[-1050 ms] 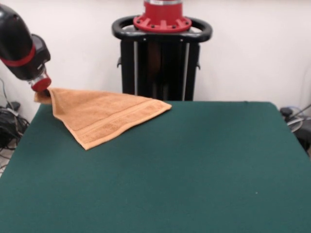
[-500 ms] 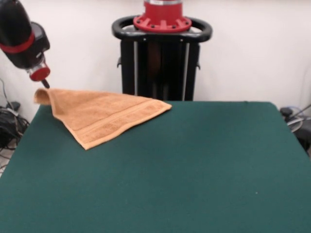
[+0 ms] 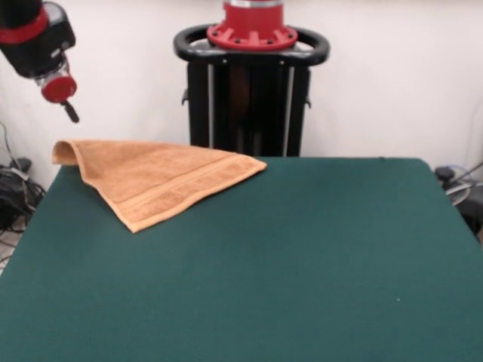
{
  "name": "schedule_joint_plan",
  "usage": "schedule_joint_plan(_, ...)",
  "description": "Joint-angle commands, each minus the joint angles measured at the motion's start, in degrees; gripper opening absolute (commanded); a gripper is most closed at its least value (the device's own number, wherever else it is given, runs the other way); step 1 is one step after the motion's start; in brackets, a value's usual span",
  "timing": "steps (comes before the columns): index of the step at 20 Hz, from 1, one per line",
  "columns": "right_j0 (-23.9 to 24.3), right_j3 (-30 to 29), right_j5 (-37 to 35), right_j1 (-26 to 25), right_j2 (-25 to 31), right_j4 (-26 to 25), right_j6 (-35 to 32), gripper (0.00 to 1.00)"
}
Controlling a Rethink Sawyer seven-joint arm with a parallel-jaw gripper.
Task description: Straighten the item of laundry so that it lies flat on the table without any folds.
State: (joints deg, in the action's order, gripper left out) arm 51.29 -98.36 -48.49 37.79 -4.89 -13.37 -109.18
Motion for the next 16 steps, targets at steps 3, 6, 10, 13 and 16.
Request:
schedule_joint_plan(3,14.1,-16.8,7.0,9.8,26.3,3.5,26.7,1.00)
schedule_joint_plan(6,19.1,-20.2,4.9,11.5,33.2,5.1,30.2,1.00)
schedule_joint_plan(10,24.0,-24.6,4.4,13.6,40.2,7.6,32.4,1.00)
schedule_joint_plan(13,27.6,-28.6,7.6,14.7,44.9,9.8,33.0,1.00)
schedule_joint_plan(16,29.9,-30.5,8.7,15.4,48.0,9.9,34.8,1.00)
